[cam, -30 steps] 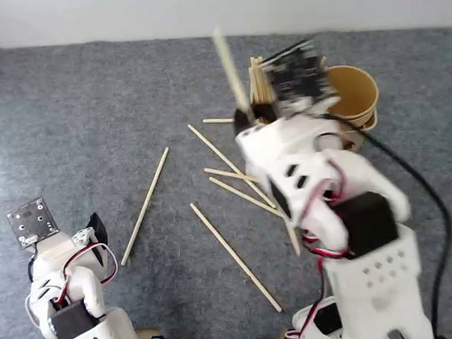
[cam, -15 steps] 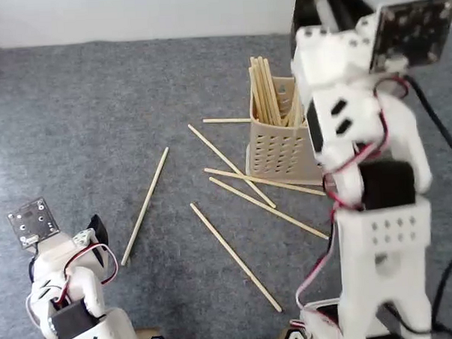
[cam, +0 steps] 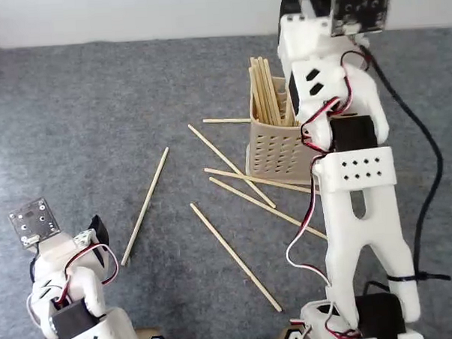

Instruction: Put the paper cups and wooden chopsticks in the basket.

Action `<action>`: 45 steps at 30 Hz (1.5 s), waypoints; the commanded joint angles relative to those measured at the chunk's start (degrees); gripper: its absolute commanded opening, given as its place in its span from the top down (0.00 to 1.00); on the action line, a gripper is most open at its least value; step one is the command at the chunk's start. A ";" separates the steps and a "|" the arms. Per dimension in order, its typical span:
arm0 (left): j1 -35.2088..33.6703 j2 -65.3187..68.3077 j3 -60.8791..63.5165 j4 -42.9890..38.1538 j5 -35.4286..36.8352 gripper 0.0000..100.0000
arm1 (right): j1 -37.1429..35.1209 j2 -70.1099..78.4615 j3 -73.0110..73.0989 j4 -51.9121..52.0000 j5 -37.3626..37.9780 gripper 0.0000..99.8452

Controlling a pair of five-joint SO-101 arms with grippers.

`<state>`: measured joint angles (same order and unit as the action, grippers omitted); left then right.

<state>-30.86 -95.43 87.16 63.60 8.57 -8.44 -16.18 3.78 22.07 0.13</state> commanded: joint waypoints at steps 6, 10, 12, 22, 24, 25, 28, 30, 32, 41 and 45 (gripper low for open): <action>-0.18 -0.79 -0.48 -0.09 -0.26 0.76 | 0.22 -9.63 -0.53 4.18 -0.35 0.84; -0.18 -0.79 -0.48 -0.09 -0.26 0.76 | -0.22 -14.11 -0.53 10.95 -0.53 0.88; -0.18 -0.79 -0.48 -0.09 -0.26 0.76 | -0.40 -15.25 -0.44 16.31 -0.53 0.89; -0.18 -0.79 -0.48 -0.09 -0.26 0.76 | -10.86 -15.16 2.29 47.52 0.00 0.97; -0.18 -0.79 -0.48 -0.09 -0.26 0.76 | -14.11 -15.16 5.89 49.45 1.23 0.97; -0.18 -0.79 -0.48 -0.09 -0.26 0.76 | -15.60 -15.16 8.44 49.54 2.02 0.97; -0.18 -0.79 -0.48 -0.09 -0.26 0.76 | -19.30 -14.02 17.58 44.53 2.02 0.97; -0.18 -0.79 -0.48 -0.09 -0.26 0.76 | -21.32 -11.38 22.95 39.60 0.70 0.97; -0.18 -0.79 -0.48 -0.09 -0.26 0.76 | -23.78 -7.08 26.37 35.38 -0.09 0.97; -0.18 -0.79 -0.48 -0.09 -0.26 0.76 | -30.46 14.64 22.24 31.43 -3.34 0.89; -0.18 -0.79 -0.48 -0.09 -0.26 0.76 | -32.04 21.49 18.99 31.34 -3.34 0.88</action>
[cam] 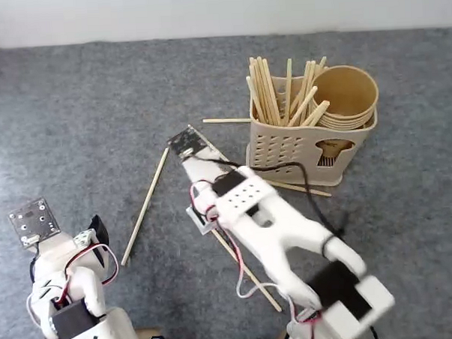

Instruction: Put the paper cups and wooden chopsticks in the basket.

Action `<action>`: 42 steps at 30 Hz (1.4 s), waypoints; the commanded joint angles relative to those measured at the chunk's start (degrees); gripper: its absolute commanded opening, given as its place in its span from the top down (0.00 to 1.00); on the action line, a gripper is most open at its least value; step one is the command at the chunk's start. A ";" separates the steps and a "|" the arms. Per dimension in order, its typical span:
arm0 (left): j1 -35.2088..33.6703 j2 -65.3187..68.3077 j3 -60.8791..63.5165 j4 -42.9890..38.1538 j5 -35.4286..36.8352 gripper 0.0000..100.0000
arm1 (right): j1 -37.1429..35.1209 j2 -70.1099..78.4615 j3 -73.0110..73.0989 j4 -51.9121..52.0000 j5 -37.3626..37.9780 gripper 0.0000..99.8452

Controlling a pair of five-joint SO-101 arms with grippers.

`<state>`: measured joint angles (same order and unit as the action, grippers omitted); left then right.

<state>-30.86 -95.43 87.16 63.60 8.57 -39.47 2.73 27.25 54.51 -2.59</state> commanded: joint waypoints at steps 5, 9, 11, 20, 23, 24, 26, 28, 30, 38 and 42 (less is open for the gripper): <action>-0.18 -0.79 -0.48 -0.09 -0.26 0.76 | -2.59 6.64 -6.59 -1.27 -0.62 0.88; -0.18 -0.79 -0.48 -0.09 -0.26 0.76 | -2.33 7.87 -6.59 -1.63 -0.62 0.89; -0.18 -0.79 -0.48 -0.09 -0.26 0.76 | -1.54 8.31 -6.59 -2.07 -0.62 0.93; -0.18 -0.79 -0.48 0.00 -0.26 0.76 | 2.42 4.26 -6.42 -0.22 -0.35 0.99; -0.18 -0.79 -0.92 0.09 -0.26 0.76 | 3.21 -3.65 -6.15 5.85 -0.70 0.99; -0.18 -0.79 -1.01 0.09 -0.26 0.76 | 3.38 -6.90 -6.07 7.96 -0.79 0.99; -0.09 -0.79 -1.36 -0.18 -0.26 0.75 | 5.05 -13.93 -4.57 11.38 -0.79 0.99; 0.00 -0.79 -2.24 -0.18 -2.11 0.75 | 7.25 -21.41 -2.37 13.76 -0.79 0.99; 0.18 -0.53 -3.12 -0.18 -4.40 0.75 | 10.07 -29.14 1.41 14.73 -0.79 0.99; 12.40 -0.26 -5.41 0.35 -5.71 0.76 | 19.12 -58.95 18.73 15.16 -0.79 0.99; 17.14 -0.18 -11.21 4.92 -5.71 0.76 | 22.81 -70.29 26.73 15.16 -0.79 0.99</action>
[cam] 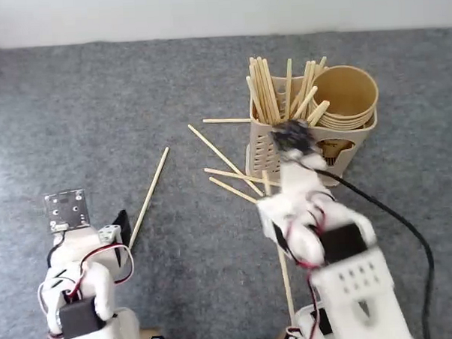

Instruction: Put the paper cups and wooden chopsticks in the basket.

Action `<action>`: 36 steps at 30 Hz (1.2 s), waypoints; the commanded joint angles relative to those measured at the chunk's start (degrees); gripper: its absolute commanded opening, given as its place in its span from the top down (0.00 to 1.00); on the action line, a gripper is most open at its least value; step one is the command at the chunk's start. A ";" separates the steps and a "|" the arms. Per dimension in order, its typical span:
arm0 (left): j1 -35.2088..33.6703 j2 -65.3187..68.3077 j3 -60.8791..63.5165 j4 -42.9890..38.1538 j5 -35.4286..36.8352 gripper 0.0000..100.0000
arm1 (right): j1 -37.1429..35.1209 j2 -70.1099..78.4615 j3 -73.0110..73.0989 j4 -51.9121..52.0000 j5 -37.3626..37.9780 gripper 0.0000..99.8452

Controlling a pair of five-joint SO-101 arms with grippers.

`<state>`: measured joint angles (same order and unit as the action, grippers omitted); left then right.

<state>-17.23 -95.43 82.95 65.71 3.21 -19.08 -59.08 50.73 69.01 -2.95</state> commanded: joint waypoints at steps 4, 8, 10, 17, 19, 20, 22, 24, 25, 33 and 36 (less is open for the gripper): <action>6.95 0.53 -11.82 4.57 -0.44 0.76 | 3.82 -18.07 8.62 0.84 -3.34 0.99; 9.32 9.23 -17.19 4.57 -0.44 0.76 | 3.56 -24.40 10.90 0.75 -4.66 0.99; 10.64 17.23 -21.14 4.57 -0.44 0.76 | 3.56 -26.07 11.78 0.75 -4.66 0.99; 12.66 51.78 -41.45 4.57 -0.53 0.76 | 3.65 -26.59 14.77 0.75 -4.57 0.99; 12.66 60.84 -47.25 4.57 -0.53 0.76 | 3.82 -27.03 14.86 0.75 -4.48 0.99; 12.57 65.41 -50.24 4.57 -0.53 0.76 | 3.91 -27.12 14.86 0.75 -4.48 0.99; 12.66 74.29 -56.04 4.57 -0.53 0.76 | 3.74 -27.03 14.95 0.75 -4.48 0.99; 12.66 83.16 -62.02 4.84 -0.53 0.76 | 3.56 -26.77 15.12 0.75 -4.66 0.99; 12.66 87.56 -65.19 4.92 -0.53 0.76 | 3.56 -26.68 15.12 0.75 -4.66 0.99; 12.66 115.43 -85.58 5.10 -0.53 0.76 | 3.56 -26.68 15.21 0.75 -4.75 0.99; 12.66 121.23 -89.71 5.54 -0.53 0.76 | 3.56 -26.68 15.21 0.75 -4.75 0.99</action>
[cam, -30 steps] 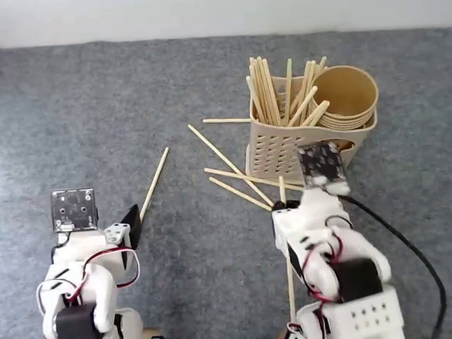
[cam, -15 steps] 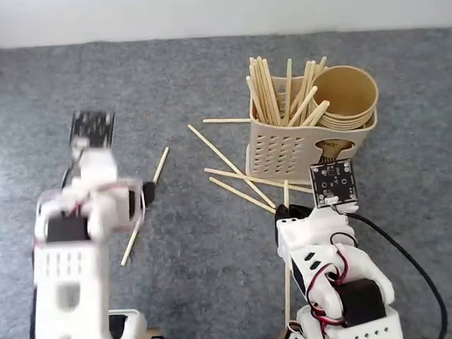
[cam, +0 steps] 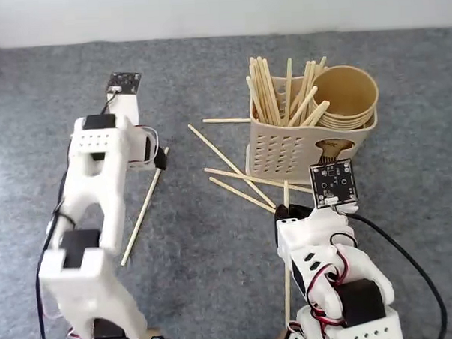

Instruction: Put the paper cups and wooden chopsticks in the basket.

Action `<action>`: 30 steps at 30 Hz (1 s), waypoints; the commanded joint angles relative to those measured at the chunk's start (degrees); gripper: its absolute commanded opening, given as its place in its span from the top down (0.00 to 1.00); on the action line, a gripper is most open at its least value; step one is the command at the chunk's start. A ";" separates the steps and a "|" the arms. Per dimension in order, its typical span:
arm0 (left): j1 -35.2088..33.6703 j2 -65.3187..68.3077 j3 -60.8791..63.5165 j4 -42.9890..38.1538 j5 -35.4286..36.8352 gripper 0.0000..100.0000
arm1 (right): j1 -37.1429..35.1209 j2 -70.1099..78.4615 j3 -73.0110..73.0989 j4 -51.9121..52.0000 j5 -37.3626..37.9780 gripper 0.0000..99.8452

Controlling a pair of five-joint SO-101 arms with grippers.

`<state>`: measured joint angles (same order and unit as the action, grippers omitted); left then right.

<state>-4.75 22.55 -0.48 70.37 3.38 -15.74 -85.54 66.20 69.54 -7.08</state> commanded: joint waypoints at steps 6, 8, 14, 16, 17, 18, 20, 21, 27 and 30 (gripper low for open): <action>1.49 11.25 -14.99 7.82 -0.70 0.76 | 0.22 -0.22 -0.26 0.22 -0.70 0.99; 1.76 13.54 -17.71 9.41 -0.62 0.79 | 0.22 -0.22 -0.26 0.22 -0.70 0.99; 2.46 20.57 -22.37 9.41 -0.62 0.94 | 0.22 -0.31 -0.26 1.01 -0.62 0.99; 2.46 21.71 -23.69 9.85 -0.62 0.99 | 0.40 -0.48 -0.26 1.10 -0.53 0.99; 2.37 21.71 -24.40 10.55 -0.62 0.99 | 0.48 -0.66 -0.26 1.10 -0.44 0.99; 2.29 21.71 -25.10 11.69 -0.53 0.99 | 0.57 -0.66 -0.35 1.10 -0.44 0.99; 2.37 21.71 -27.21 14.42 -0.35 0.99 | 0.48 -0.75 -0.70 0.75 -0.44 0.99; 2.37 21.71 -28.70 15.91 -0.35 0.99 | 0.40 -0.75 -0.97 0.48 -0.53 0.99; 2.46 21.71 -41.54 27.87 -0.26 0.99 | 0.57 -0.75 -8.79 1.01 -0.53 0.99; 2.11 21.01 -48.40 30.24 0.00 0.99 | 0.57 -0.75 -13.19 0.48 -0.35 0.99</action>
<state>-2.46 45.41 -41.01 97.98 3.21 -15.74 -85.80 59.34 70.24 -7.25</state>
